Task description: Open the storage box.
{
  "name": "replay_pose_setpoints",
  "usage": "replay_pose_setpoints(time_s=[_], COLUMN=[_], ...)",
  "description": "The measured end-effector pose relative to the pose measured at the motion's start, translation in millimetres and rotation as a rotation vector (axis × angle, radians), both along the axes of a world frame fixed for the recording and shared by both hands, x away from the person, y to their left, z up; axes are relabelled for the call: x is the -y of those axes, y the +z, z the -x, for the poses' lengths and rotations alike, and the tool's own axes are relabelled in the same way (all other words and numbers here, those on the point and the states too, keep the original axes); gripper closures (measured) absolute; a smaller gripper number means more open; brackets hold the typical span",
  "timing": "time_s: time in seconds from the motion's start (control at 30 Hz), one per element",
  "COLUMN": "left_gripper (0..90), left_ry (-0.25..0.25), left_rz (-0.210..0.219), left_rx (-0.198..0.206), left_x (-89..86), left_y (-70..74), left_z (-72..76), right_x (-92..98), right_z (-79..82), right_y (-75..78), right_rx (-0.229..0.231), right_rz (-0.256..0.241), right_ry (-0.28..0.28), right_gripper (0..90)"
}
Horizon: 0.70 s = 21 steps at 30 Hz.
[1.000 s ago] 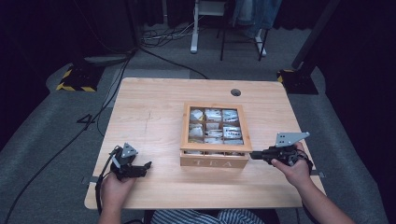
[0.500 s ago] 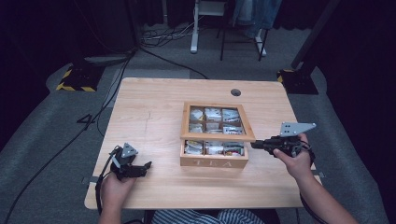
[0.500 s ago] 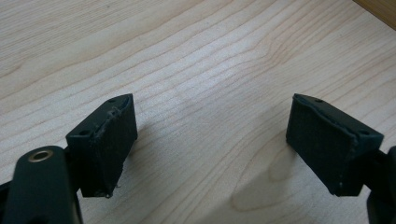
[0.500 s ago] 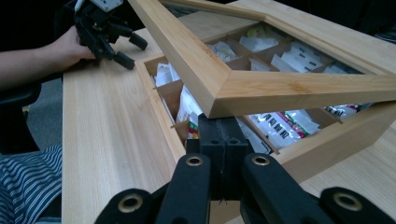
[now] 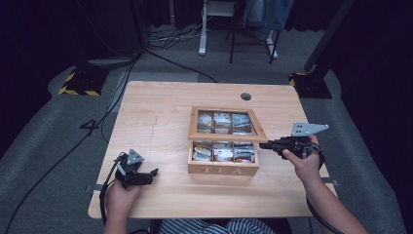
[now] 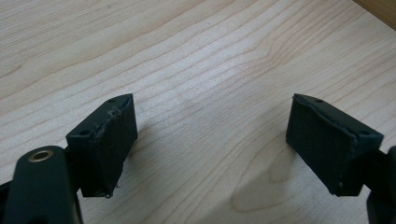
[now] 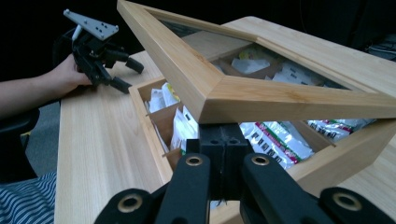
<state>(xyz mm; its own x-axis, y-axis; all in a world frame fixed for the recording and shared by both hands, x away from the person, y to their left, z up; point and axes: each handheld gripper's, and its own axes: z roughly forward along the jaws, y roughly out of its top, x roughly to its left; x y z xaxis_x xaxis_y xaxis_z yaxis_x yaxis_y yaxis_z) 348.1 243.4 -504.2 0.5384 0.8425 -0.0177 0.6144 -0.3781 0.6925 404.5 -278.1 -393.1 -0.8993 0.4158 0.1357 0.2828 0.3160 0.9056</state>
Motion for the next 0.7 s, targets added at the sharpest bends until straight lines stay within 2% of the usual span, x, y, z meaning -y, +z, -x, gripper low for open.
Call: replay_pose_setpoints(time_s=[0.13, 0.33, 0.53, 0.67, 0.7], left_gripper=[17.2, 17.1, 17.1, 17.1, 17.1], left_ry=[0.002, 0.004, 0.005, 0.006, 0.005], left_rz=[-0.001, 0.0, 0.0, 0.001, 0.001], left_rx=[0.001, 0.003, 0.003, 0.003, 0.003], left_x=[0.0, 0.2, 0.3, 0.3, 0.3], left_y=[0.0, -0.1, -0.1, -0.1, 0.0], left_z=[-0.2, -0.3, -0.3, -0.2, -0.2], right_x=[-1.6, -6.7, -8.6, -9.3, -9.7], right_z=[-4.6, -11.1, -15.7, -16.4, -16.1], right_y=[4.5, 13.7, 15.9, 17.2, 16.0], right_rx=[0.0, 0.026, 0.038, 0.061, 0.08], right_rz=[-0.027, -0.068, -0.103, -0.116, -0.124], right_ry=[-0.003, -0.008, -0.017, -0.031, -0.037], right_gripper=[90.0, 90.0, 90.0, 90.0, 90.0])
